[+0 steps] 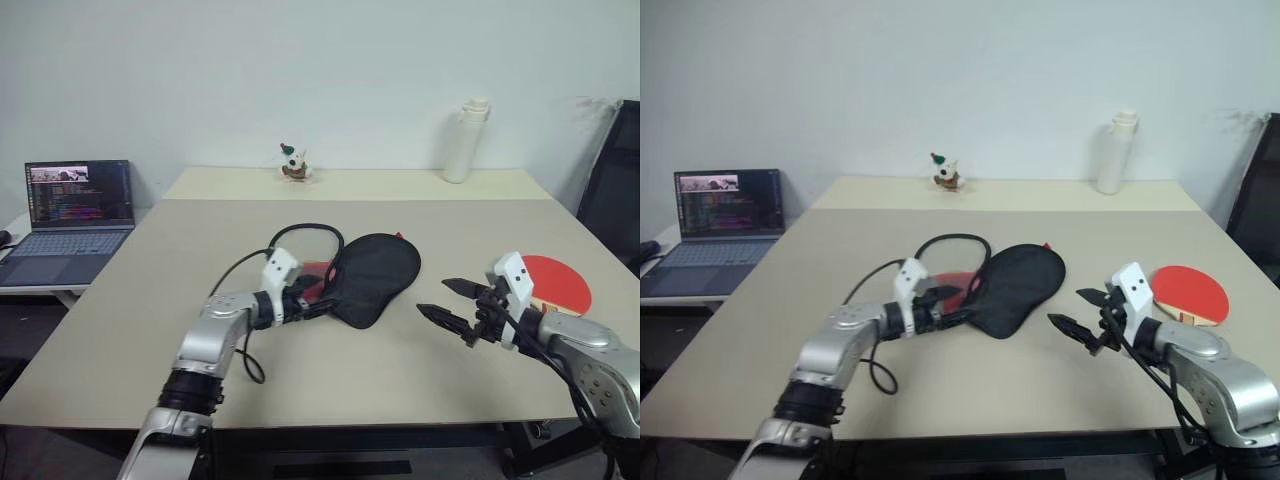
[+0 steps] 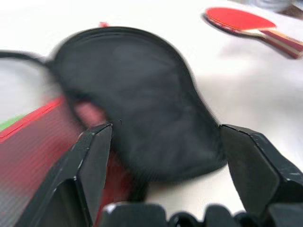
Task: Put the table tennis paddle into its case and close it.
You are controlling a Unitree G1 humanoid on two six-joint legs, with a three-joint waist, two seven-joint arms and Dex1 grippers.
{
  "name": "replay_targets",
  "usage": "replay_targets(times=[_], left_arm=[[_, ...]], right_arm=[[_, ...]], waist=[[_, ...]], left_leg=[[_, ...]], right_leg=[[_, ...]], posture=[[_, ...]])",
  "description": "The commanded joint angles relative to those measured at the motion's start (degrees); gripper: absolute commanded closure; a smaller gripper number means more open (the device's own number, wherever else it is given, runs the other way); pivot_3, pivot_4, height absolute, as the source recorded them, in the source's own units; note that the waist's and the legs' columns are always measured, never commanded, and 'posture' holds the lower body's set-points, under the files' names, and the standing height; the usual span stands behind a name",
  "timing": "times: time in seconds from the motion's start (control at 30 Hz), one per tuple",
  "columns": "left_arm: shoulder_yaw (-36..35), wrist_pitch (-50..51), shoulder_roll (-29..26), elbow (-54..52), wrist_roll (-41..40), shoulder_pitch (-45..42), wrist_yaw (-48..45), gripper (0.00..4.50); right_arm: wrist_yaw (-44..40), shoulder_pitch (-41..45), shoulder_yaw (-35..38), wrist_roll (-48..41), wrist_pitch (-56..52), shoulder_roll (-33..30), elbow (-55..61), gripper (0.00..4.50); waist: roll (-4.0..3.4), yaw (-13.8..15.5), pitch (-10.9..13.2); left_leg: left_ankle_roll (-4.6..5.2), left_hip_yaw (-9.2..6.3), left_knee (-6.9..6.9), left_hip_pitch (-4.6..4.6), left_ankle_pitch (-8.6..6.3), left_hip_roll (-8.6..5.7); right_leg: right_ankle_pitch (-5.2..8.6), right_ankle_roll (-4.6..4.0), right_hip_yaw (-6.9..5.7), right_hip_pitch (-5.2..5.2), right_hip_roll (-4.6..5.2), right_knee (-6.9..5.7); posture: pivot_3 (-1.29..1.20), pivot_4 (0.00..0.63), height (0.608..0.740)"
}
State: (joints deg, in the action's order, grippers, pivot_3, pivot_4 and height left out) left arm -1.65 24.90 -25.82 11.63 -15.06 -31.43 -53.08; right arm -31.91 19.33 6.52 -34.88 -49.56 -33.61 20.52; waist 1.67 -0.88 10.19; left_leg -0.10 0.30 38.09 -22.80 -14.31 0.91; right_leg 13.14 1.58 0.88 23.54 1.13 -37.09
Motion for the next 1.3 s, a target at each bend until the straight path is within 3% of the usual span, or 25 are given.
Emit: replay_targets(times=[0.03, 0.5, 0.8, 0.9, 1.3], left_arm=[[-5.12, -0.03, -3.86, -3.73, -2.81, 1.7, 0.25, 0.57], [-8.48, 1.74, -9.96, -7.91, -5.67, 5.12, 1.7, 0.57], [-7.73, 1.49, -10.06, -8.54, -5.78, 5.36, 2.41, 0.57], [-7.88, 1.52, -9.89, -8.56, -6.1, 5.16, 2.44, 0.54], [-7.37, 1.23, -9.61, -11.69, -7.02, 5.96, 1.47, 0.54]], right_arm=[[6.99, 4.55, -2.74, 2.04, -4.22, 4.85, -3.76, 0.0], [18.22, 14.85, -7.78, 13.39, -0.96, 20.55, -26.72, 0.0], [17.57, 17.92, -9.21, 14.77, 0.78, 27.53, -29.12, 0.0], [18.8, 18.64, -9.22, 15.94, 1.46, 29.16, -28.92, 0.59], [20.51, 18.98, -0.4, 12.41, -6.24, 28.62, -27.17, 4.44]], waist=[[0.0, -0.13, 0.0], [-0.01, 0.1, 0.0], [0.0, -1.04, 0.0], [-0.01, -1.09, 0.0], [-0.01, -0.86, 0.01]], left_leg=[[0.0, 0.01, 0.0, 0.01, 0.0, -0.01], [0.0, 0.03, -0.06, -0.08, 0.0, -0.05], [0.0, 0.07, -0.09, -0.05, 0.0, -0.01], [0.0, 0.12, -0.14, -0.08, 0.0, 0.02], [0.0, 0.15, -0.14, -0.19, 0.0, -0.07]], right_leg=[[-0.02, -0.04, 0.02, 0.02, 0.01, -0.02], [-0.13, -0.23, -0.03, 0.13, 0.06, -0.01], [-0.14, -0.24, 0.01, 0.18, 0.04, -0.09], [-0.14, -0.25, 0.05, 0.29, 0.03, -0.15], [-0.14, -0.26, 0.07, 0.5, 0.1, -0.35]], posture=[[0.0, 0.15, 0.74], [0.0, 0.15, 0.74], [0.0, 0.15, 0.74], [0.0, 0.15, 0.74], [0.0, 0.15, 0.74]])
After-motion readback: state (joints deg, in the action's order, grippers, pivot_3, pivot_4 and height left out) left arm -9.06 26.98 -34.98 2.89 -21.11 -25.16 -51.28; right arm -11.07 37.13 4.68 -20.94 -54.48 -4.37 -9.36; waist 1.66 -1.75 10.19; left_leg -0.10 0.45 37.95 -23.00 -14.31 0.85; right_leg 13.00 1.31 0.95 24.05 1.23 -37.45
